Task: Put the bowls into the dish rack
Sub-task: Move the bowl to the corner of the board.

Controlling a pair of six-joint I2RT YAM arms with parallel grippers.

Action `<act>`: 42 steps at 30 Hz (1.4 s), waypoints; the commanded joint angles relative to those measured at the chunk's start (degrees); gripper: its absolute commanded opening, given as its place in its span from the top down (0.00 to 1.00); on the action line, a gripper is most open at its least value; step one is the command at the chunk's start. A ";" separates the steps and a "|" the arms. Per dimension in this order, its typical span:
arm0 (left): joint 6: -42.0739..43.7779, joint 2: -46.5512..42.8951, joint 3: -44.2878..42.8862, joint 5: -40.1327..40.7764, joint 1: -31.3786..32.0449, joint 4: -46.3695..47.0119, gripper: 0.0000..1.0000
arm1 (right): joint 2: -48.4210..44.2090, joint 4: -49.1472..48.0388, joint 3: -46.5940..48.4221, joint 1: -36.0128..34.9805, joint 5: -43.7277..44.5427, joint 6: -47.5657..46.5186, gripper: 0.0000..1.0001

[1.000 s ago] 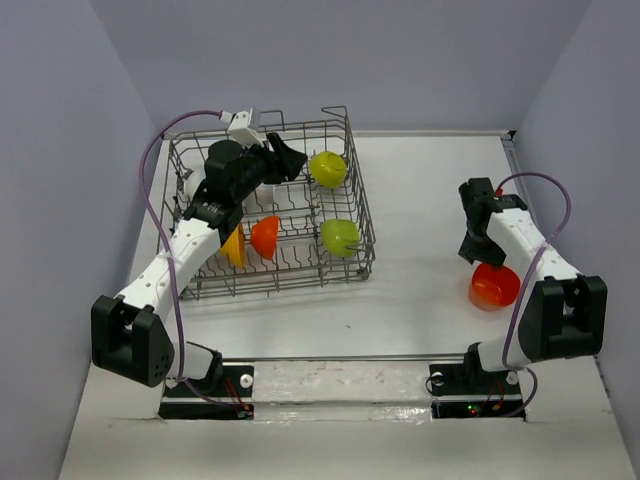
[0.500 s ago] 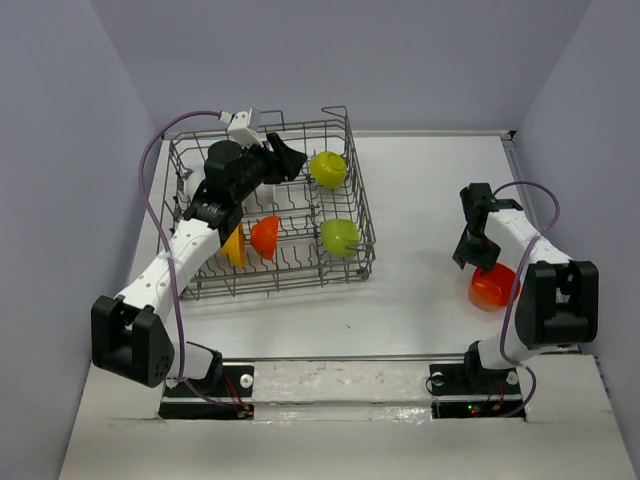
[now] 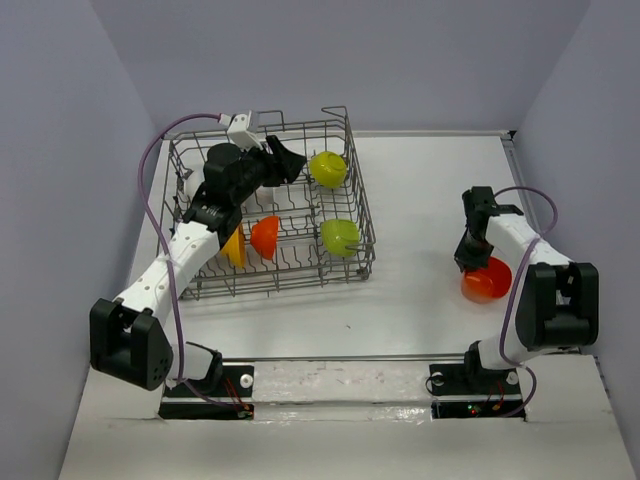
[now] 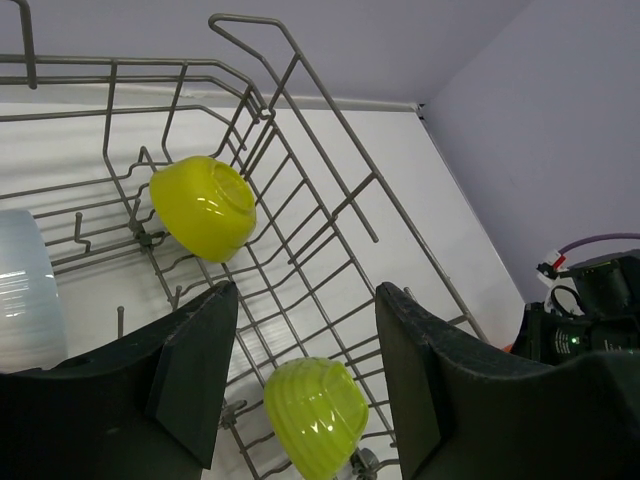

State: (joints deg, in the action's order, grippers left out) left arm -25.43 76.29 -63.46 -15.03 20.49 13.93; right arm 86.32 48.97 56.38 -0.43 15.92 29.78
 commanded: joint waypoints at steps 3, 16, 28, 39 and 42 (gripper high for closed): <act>-0.50 -2.73 0.36 -0.97 -0.28 2.85 0.34 | -2.92 -3.79 3.21 0.34 -9.50 -0.16 0.97; 5.30 -4.05 -9.48 16.67 13.86 -8.21 0.34 | -2.57 -10.47 7.17 0.34 -20.49 0.37 0.97; 6.71 -3.96 -15.64 24.43 23.71 -12.09 0.34 | -0.98 -16.36 7.69 0.34 -25.50 2.12 0.95; 6.36 -3.96 -15.99 24.34 25.65 -12.88 0.34 | -3.53 -17.07 7.61 0.34 -25.41 3.44 0.94; 6.45 -3.96 -16.08 24.69 26.00 -13.14 0.34 | -3.18 -17.15 7.25 0.34 -25.24 3.27 0.94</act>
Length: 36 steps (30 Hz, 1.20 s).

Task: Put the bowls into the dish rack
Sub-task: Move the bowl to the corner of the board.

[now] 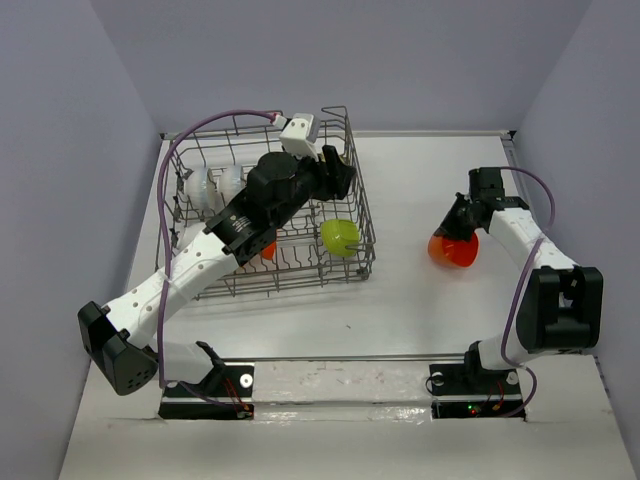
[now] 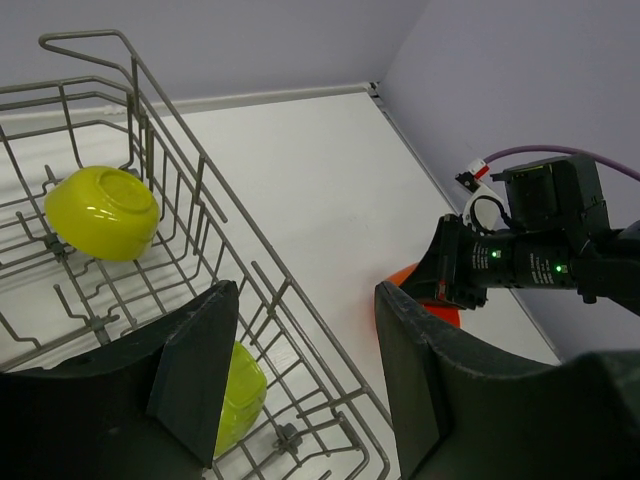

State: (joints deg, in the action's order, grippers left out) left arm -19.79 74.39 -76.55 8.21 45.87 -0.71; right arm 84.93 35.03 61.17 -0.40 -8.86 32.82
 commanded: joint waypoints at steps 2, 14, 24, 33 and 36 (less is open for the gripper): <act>0.98 -2.14 -2.90 1.55 0.63 1.41 0.34 | -1.34 -3.12 2.38 0.32 -0.10 0.23 0.92; 1.60 -2.41 -2.55 2.25 0.72 1.24 0.34 | 3.84 -2.15 2.47 0.32 4.12 -0.91 0.83; 1.95 -2.32 -2.20 2.52 0.72 0.89 0.34 | 4.28 -2.51 3.43 -0.21 3.33 -0.74 0.68; 3.44 -2.06 -3.07 2.25 2.46 0.80 0.34 | -0.27 1.53 9.14 -0.74 4.20 -0.56 0.61; 6.25 -0.48 -5.17 3.13 5.19 -0.69 0.35 | -3.52 4.25 13.70 -0.74 5.43 -0.30 0.59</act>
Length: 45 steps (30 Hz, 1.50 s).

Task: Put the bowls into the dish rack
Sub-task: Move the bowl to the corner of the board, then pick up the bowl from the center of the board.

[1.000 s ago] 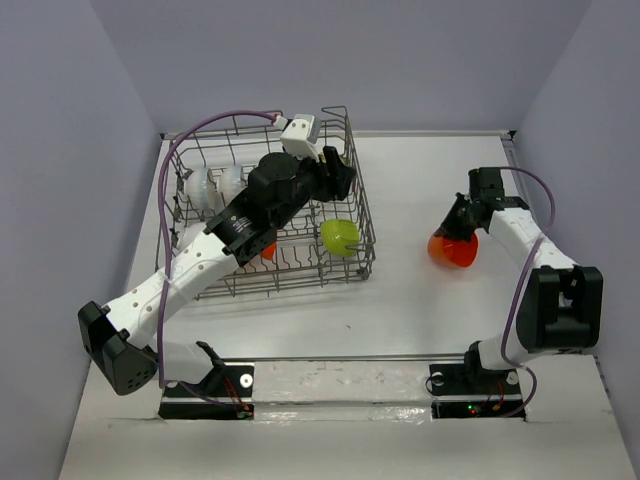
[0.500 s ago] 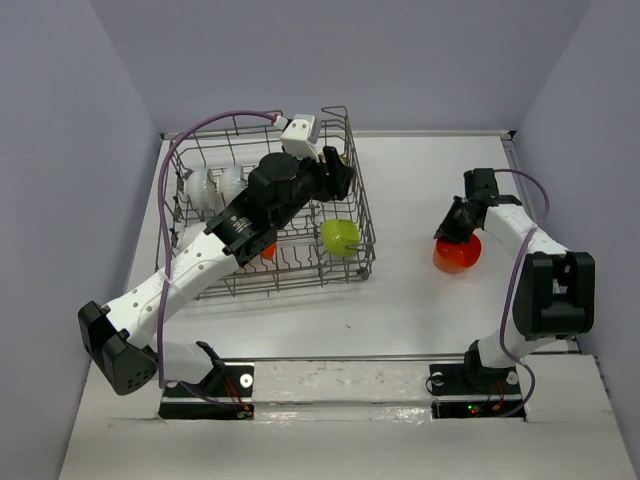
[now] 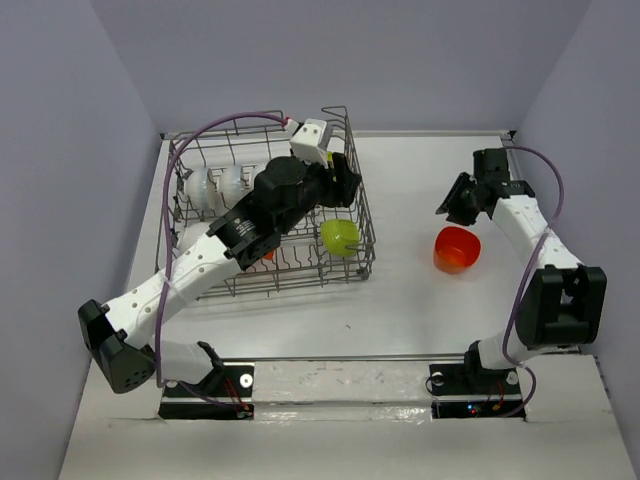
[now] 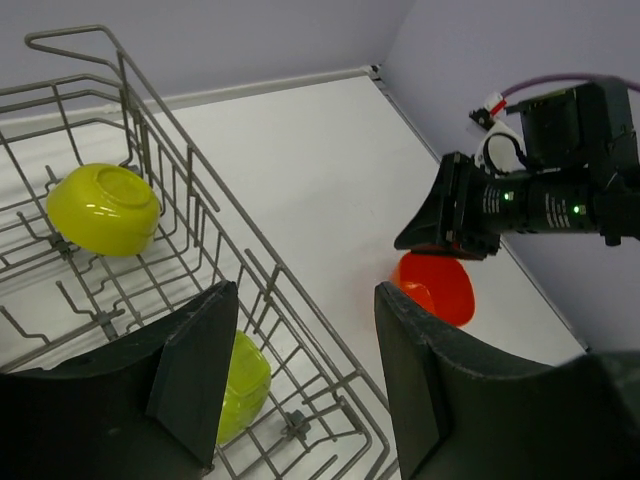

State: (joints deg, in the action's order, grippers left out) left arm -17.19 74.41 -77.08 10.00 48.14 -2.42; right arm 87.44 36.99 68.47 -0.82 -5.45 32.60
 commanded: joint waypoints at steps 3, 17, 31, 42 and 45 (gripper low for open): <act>5.76 1.43 -6.85 4.14 7.48 -0.22 0.35 | -9.12 5.71 12.20 -0.32 5.18 -0.08 0.56; 19.63 27.08 -23.10 6.87 23.75 4.17 0.36 | -30.57 11.69 23.81 -0.32 21.10 1.06 0.50; 26.06 48.09 -39.18 -0.77 25.69 0.58 0.35 | -32.95 13.90 26.55 -0.32 19.43 -0.43 0.44; 25.89 56.45 -45.09 -6.12 24.02 -1.54 0.34 | -32.60 13.55 24.52 -0.32 16.79 -0.70 0.41; 25.10 57.33 -45.18 -7.88 23.32 -1.54 0.35 | -32.51 13.54 24.26 -0.32 16.88 -0.96 0.41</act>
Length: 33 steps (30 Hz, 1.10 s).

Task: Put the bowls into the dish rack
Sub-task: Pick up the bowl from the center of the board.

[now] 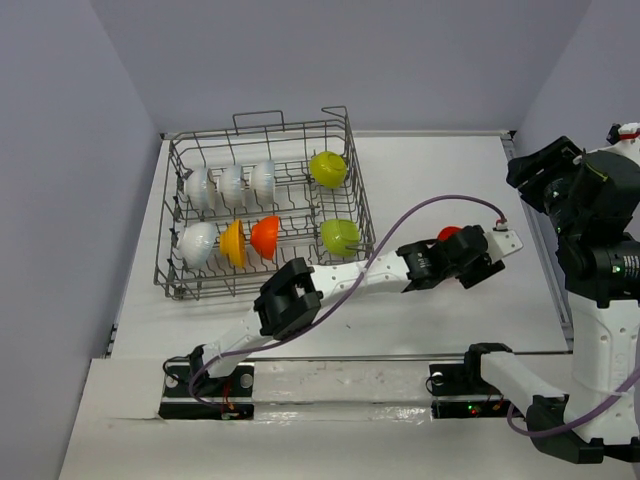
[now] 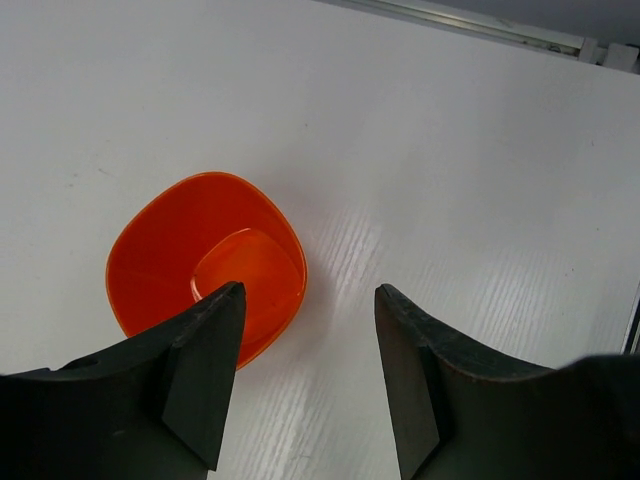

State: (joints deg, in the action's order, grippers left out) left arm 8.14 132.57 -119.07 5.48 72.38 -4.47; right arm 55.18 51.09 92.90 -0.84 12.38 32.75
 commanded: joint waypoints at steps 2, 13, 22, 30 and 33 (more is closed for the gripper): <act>-0.41 -0.21 -3.28 -4.06 -1.36 0.43 0.35 | -0.16 -0.82 -0.44 -0.30 -1.22 -1.02 0.41; -1.64 3.65 -6.17 -9.16 -3.38 -0.71 0.34 | 0.46 -1.52 -1.41 -0.30 -2.10 -0.94 0.41; -1.38 5.41 -7.23 -11.01 -3.56 -3.18 0.34 | 0.54 -2.13 -2.46 -0.30 -2.45 -0.67 0.41; -1.20 7.34 -8.11 -10.40 -3.74 -4.14 0.34 | 0.63 -3.01 -3.26 -0.30 -2.71 -0.67 0.41; -1.20 8.22 -8.99 -10.40 -3.91 -4.58 0.34 | 0.63 -3.10 -3.34 -0.30 -2.80 -0.67 0.41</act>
State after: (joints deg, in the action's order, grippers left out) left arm 6.79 140.44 -124.95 -4.38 68.73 -8.82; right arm 56.07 50.57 89.19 -0.84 10.39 32.77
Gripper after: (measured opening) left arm 0.655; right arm 0.589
